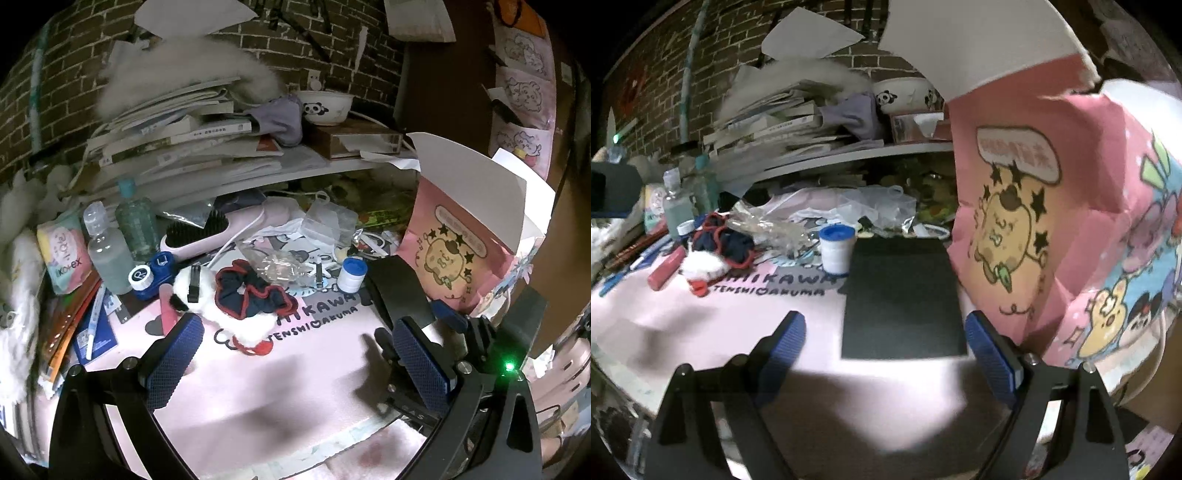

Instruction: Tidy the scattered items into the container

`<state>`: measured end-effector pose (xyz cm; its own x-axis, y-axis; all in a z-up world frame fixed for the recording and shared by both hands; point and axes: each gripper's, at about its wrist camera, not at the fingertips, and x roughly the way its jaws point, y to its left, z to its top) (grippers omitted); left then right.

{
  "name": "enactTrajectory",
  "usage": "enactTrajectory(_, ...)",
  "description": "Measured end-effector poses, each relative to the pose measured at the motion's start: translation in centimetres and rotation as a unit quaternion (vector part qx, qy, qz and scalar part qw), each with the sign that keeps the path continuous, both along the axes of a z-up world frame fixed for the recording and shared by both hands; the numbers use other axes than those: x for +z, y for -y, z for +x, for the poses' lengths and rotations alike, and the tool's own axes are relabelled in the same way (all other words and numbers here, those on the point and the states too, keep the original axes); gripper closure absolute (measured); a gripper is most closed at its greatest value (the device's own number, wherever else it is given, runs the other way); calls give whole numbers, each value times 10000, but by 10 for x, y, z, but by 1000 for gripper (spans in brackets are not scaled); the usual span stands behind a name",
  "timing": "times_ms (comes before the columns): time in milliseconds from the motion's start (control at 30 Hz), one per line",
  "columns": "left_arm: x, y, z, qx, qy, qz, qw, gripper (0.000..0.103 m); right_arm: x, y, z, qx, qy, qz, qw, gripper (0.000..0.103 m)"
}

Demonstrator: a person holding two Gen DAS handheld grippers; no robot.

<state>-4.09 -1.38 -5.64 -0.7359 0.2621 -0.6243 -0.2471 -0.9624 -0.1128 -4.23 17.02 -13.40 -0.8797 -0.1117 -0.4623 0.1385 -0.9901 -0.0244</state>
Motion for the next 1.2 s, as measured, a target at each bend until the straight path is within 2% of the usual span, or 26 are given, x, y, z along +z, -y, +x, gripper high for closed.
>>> enactTrajectory(133,-1,-1,-1,-43,-14,8,10000,0,-1,8,-3,76,-8,171,9998,15)
enactTrajectory(200,-2,-1,-2,-54,0,11,10000,0,-3,11,-5,-74,-30,300,9995,15)
enactTrajectory(333,-4,-3,-1,-79,46,-94,9999,0,-3,7,-7,-231,11,43,9997,16)
enactTrajectory(367,-5,-3,-1,-78,50,-116,9999,0,-4,5,-6,-250,-17,25,9997,29)
enactTrajectory(400,-5,-4,-1,-75,48,-122,9999,0,-5,5,-7,-249,3,60,9997,37)
enactTrajectory(433,-5,-4,0,-71,48,-110,9999,0,-4,4,-6,-166,24,1,9999,37)
enactTrajectory(533,-4,-3,0,-69,48,-72,9999,0,-1,-2,-6,-20,130,-298,9995,37)
enactTrajectory(700,-5,-4,-2,-71,71,-99,9999,0,2,-3,4,231,215,-500,9983,37)
enactTrajectory(933,-7,-3,-2,-12,129,-131,9998,0,13,11,32,780,5,-446,9960,38)
enactTrajectory(1100,-7,1,2,18,138,-73,9999,0,15,16,32,1008,284,-499,9933,37)
enactTrajectory(1200,-8,3,2,63,140,-84,9998,0,8,20,34,1061,396,-353,9929,37)
